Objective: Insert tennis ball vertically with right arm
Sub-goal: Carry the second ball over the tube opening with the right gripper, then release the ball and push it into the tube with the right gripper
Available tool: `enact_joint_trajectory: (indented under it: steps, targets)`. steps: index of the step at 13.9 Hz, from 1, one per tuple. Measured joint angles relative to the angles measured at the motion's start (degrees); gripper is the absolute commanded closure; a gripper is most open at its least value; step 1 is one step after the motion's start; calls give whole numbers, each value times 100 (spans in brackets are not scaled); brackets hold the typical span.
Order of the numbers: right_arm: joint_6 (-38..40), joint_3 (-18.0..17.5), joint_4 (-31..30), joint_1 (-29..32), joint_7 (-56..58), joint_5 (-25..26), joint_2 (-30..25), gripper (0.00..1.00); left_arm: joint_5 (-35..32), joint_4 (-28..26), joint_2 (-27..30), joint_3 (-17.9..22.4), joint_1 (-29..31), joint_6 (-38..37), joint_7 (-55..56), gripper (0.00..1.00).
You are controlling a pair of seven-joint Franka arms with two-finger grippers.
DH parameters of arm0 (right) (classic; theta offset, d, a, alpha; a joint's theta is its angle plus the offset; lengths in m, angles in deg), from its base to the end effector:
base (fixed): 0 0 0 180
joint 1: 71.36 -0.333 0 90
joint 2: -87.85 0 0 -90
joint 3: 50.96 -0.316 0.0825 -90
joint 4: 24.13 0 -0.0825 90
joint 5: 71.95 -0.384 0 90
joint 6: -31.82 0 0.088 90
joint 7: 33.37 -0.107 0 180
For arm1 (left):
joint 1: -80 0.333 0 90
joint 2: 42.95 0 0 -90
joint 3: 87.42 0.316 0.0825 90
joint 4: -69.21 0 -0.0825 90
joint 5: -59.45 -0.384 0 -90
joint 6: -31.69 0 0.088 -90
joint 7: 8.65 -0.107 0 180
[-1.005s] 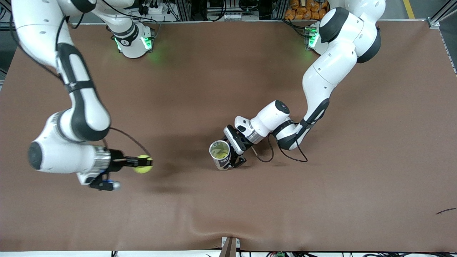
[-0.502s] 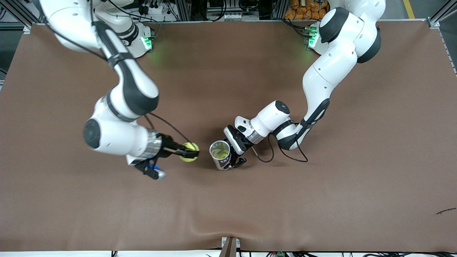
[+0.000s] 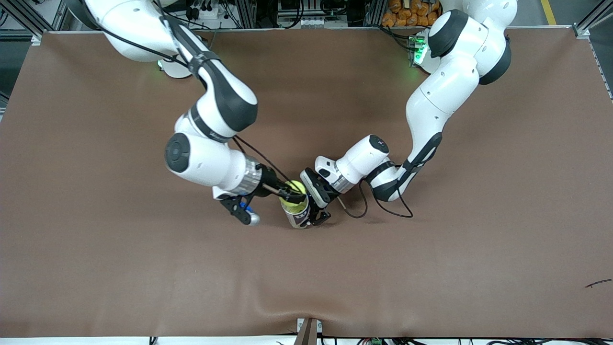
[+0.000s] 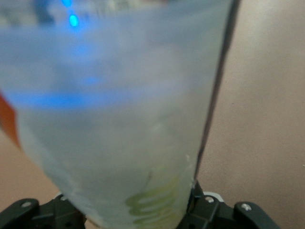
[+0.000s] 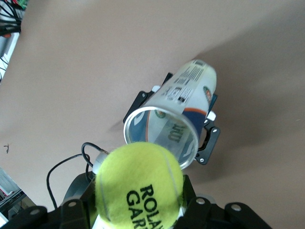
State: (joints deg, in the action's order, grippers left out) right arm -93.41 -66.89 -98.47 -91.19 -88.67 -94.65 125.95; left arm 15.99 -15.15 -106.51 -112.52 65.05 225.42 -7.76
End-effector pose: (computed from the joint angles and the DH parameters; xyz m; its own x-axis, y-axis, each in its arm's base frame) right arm 0.6355 0.4093 0.3940 0.8129 -0.4799 -0.3299 -0.5817 -0.6964 -0.4202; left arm 0.5705 -0.4571 0.1645 0.2368 -0.5443 0.8048 -0.8717 -0.4848 -0.0714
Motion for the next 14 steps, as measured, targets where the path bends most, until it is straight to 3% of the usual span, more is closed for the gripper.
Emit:
enact_joint_trajectory:
  steps: [1,2,3,4,10,14]
  targets:
    - [-51,3,-16,-33,-9,0,48,43,0,0,0,0,0,0,0,23]
    - [-74,7,-30,-39,-9,3,86,29,0,0,0,0,0,0,0,23]
    - [-85,23,-33,-39,-9,4,116,10,0,0,0,0,0,0,0,23]
    - [-88,45,-32,-36,-9,2,130,0,0,0,-1,1,-1,0,0,23]
    - [23,174,-30,41,5,38,123,0,0,-1,0,2,1,10,0,23]
    - [1050,249,-35,713,1156,286,73,0,-7,-6,0,3,1,16,-1,23]
